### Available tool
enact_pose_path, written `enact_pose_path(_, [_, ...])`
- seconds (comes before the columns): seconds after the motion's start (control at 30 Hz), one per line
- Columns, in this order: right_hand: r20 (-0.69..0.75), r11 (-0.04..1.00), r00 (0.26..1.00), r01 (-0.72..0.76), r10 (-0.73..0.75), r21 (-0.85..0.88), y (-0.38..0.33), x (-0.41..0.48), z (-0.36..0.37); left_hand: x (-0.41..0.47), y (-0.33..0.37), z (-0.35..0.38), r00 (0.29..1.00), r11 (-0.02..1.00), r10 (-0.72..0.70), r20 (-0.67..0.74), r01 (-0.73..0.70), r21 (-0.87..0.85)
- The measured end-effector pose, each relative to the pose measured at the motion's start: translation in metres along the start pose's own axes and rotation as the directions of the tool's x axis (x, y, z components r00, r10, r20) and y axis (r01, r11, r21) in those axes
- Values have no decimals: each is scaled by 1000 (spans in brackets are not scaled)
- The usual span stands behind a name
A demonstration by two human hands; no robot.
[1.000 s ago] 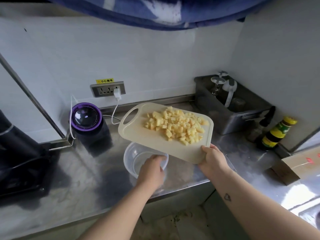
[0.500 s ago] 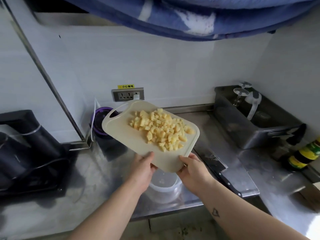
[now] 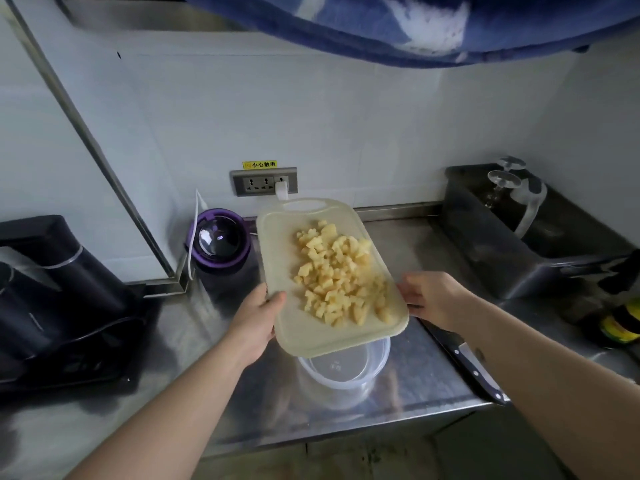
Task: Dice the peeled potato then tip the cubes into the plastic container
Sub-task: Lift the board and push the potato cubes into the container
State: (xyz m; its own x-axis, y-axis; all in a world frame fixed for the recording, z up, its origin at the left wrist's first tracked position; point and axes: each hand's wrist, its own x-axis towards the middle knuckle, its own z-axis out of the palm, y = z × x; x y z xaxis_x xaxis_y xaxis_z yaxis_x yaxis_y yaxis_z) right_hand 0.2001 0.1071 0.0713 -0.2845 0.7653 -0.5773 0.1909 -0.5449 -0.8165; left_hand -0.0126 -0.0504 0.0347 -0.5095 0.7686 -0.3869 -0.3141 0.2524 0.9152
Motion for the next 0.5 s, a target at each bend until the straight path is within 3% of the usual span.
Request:
enact_pose_path(0.13, [116, 993, 992, -35, 48, -114, 2, 4, 6, 10, 6, -6, 1000, 997, 15, 17, -16, 80])
enact_pose_path(0.27, [243, 997, 968, -50, 64, -64, 5, 6, 7, 20, 15, -9, 999, 991, 25, 37, -29, 127])
enact_pose_path(0.4, [223, 1000, 975, -5, 5, 3, 10, 8, 9, 25, 25, -8, 999, 992, 29, 43, -34, 124])
enact_pose_path(0.5, [184, 995, 982, 34, -50, 91, 15, 5, 18, 32, 29, -10, 999, 995, 39, -31, -36, 92])
